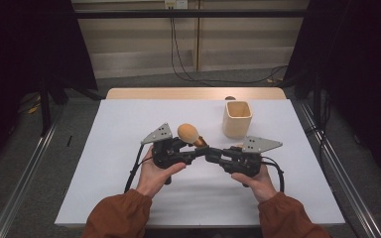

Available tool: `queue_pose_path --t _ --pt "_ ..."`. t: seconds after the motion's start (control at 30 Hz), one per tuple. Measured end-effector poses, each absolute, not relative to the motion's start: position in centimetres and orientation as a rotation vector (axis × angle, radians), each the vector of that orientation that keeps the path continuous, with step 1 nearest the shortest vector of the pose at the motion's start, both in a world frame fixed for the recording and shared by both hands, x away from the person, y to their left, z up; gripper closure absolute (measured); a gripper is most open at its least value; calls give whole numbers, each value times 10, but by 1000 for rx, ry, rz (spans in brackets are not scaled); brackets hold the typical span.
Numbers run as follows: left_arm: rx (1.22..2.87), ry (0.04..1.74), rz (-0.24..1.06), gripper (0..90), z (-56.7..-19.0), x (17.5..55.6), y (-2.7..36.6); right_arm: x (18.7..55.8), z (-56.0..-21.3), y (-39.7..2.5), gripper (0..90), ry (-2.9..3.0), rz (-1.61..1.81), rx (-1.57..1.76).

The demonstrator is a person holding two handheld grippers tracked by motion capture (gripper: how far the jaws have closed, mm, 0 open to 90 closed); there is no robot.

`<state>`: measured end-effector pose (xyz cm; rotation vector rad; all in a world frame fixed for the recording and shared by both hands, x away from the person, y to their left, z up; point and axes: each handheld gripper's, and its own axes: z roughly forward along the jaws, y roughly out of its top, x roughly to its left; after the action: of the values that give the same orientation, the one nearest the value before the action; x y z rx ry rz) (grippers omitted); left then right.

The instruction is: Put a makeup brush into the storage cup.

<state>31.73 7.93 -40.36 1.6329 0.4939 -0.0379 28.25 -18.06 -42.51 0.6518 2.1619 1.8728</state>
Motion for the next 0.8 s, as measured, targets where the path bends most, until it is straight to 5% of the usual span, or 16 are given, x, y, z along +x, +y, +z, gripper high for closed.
queue_pose_path --t 0.8 --pt "1612 494 -123 653 -401 319 82 283 -428 -177 740 2210 1874 647"
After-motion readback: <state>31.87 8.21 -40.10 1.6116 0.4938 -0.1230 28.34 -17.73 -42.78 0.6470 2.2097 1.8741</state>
